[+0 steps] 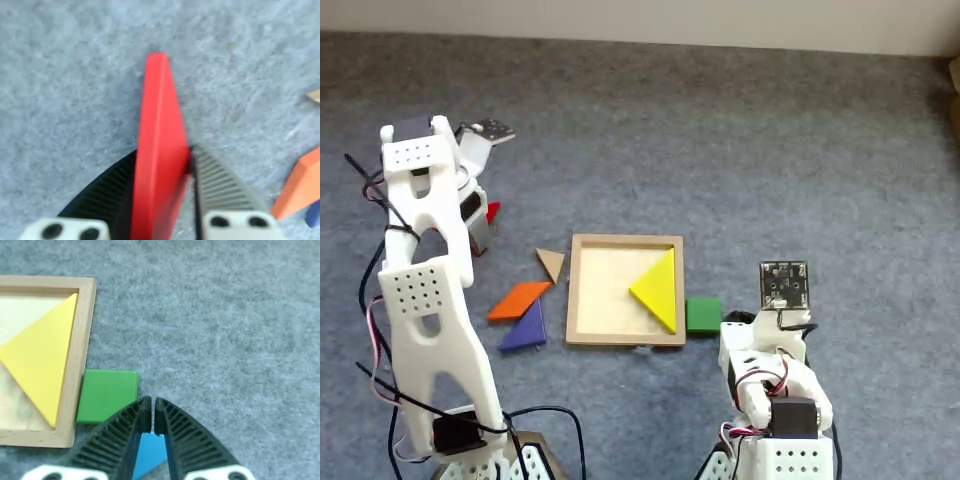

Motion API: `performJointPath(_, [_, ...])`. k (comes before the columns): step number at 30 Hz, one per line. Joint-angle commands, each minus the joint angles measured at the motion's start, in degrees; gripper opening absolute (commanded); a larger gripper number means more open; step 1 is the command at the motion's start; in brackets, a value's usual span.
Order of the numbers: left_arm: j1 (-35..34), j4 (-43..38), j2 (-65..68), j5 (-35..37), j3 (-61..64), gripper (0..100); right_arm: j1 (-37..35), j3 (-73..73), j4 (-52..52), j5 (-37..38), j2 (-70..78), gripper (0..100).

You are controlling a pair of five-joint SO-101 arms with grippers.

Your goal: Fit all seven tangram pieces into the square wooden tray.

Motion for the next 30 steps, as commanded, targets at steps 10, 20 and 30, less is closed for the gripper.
performJointPath(10, [3.65,0.18,-11.47,0.0,0.66,1,0.66,5.23,-0.66,0.62,-0.13,2.7])
performJointPath(20, [12.79,0.18,-27.38,4.75,16.48,1,2.33,5.23,-0.66,0.62,-0.31,2.7])
performJointPath(30, [29.41,-2.99,-37.85,14.95,30.29,1,2.33,5.23,-0.66,0.62,-0.31,2.7])
